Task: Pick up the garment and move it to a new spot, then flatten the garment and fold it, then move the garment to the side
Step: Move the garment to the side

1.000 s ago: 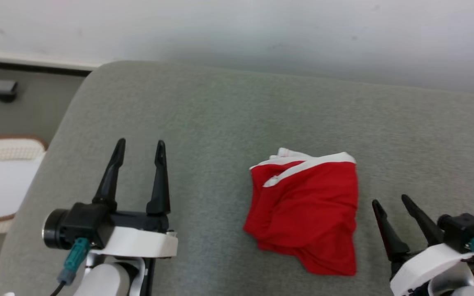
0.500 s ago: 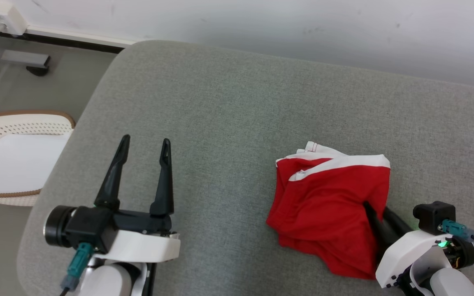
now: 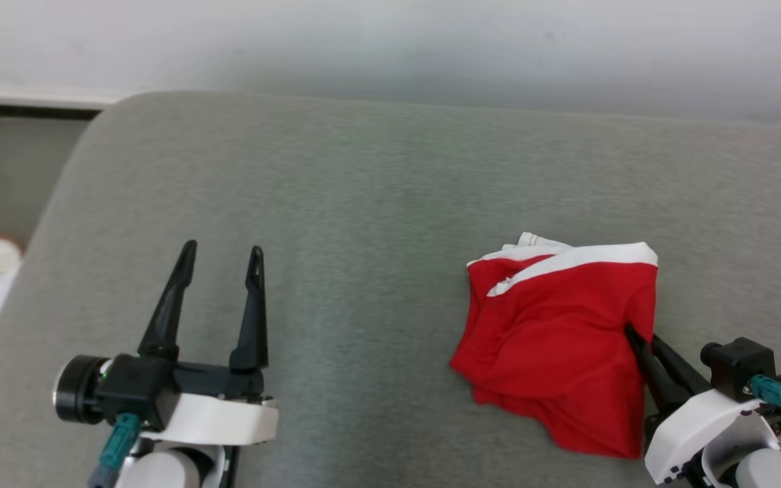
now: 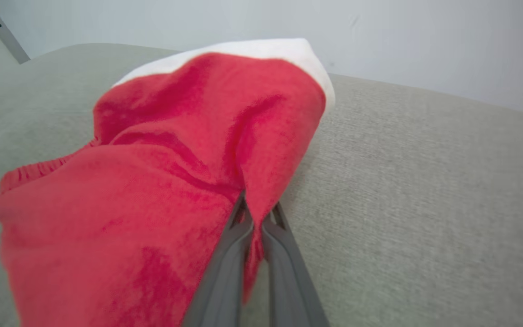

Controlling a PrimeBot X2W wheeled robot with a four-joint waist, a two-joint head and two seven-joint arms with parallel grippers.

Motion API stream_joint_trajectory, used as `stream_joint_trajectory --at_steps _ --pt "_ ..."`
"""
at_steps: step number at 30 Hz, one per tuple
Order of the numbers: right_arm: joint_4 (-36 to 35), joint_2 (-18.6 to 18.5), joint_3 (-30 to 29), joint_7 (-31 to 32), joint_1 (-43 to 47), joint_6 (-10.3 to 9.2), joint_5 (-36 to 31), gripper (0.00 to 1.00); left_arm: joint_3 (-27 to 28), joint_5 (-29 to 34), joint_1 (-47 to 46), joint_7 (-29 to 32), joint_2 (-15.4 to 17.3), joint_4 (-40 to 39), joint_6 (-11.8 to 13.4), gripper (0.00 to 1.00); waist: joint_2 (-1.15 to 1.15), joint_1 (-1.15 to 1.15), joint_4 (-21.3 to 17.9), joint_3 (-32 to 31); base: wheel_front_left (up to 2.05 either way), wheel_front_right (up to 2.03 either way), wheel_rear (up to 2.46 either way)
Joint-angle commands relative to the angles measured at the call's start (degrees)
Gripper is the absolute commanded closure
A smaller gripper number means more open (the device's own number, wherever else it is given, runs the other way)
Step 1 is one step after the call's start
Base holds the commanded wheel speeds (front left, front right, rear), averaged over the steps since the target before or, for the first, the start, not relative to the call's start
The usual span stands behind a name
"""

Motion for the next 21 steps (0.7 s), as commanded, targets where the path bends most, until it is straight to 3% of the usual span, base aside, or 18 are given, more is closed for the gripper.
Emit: stream_joint_trajectory --at_steps 1,8,11,16,21 --pt "-0.65 -0.91 -0.34 0.32 0.85 -0.17 -0.40 1.00 0.15 0.50 0.68 0.01 0.37 -0.18 -0.30 0.00 0.00 0.00 -6.78 0.08 0.00 0.00 0.00" --pt "-2.13 -1.75 -1.96 0.06 1.32 -0.17 0.18 1.00 0.06 1.14 -0.69 0.01 1.05 0.42 -1.52 0.00 0.00 0.00 -19.23 1.55 0.00 0.00 0.00" --pt "-1.36 -3.06 -2.84 -0.31 0.37 -0.17 -0.20 1.00 -0.45 1.21 -1.79 0.01 0.92 0.75 -1.95 0.00 0.00 0.00 -22.50 2.54 0.00 0.00 0.00" --pt "0.27 -7.10 -5.98 -1.84 -2.83 -0.17 -1.62 1.00 -1.25 1.93 -4.44 0.01 0.45 0.95 -2.33 0.00 0.00 0.00 -24.66 4.97 0.00 0.00 0.00" --pt "2.70 -12.67 -10.39 -3.91 -7.44 -0.17 -2.84 1.00 -2.51 2.10 -7.65 0.01 -0.18 0.83 -3.02 0.00 0.00 0.00 -23.23 8.30 0.00 0.00 0.00"
